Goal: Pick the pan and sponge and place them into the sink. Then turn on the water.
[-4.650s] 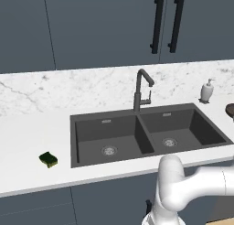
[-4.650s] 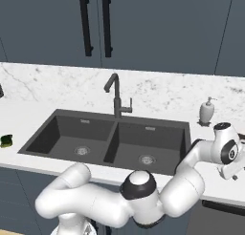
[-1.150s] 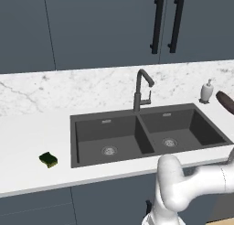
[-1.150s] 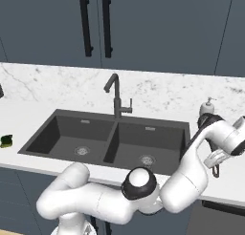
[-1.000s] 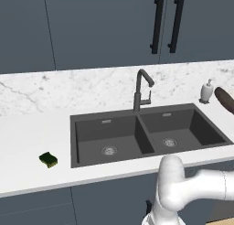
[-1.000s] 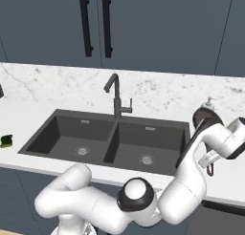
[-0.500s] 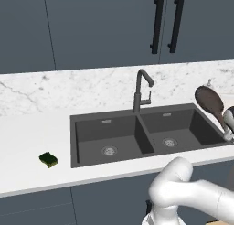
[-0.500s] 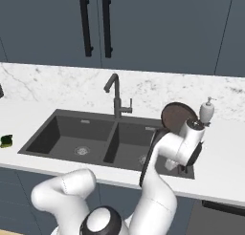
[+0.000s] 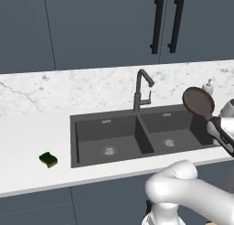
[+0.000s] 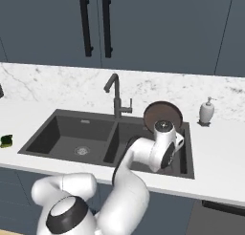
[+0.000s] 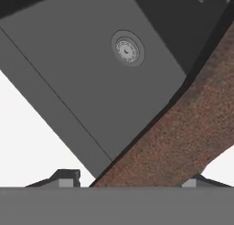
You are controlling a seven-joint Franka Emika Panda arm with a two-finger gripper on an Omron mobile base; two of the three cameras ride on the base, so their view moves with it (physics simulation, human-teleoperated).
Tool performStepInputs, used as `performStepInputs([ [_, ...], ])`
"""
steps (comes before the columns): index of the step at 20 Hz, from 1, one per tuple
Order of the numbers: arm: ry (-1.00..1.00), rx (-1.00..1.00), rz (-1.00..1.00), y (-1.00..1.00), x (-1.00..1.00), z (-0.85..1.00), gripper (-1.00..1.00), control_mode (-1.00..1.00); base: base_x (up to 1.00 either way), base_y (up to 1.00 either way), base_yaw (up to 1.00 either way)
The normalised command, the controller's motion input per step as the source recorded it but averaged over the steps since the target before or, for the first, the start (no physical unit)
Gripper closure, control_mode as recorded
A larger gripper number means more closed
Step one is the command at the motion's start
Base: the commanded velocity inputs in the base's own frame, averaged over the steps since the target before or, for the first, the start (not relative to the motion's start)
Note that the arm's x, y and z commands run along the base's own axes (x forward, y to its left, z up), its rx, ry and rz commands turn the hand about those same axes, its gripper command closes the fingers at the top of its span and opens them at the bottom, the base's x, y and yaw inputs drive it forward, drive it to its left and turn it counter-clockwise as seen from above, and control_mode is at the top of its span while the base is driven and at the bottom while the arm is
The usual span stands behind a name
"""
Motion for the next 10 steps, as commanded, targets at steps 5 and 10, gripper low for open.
performStepInputs([
  [5, 0.03, -0.10, 0.14, 0.00, 0.00, 0.21, 1.00, -1.00, 0.00, 0.00, 0.00],
  [10, 0.02, -0.04, 0.21, 0.00, 0.00, 0.21, 1.00, -1.00, 0.00, 0.00, 0.00],
])
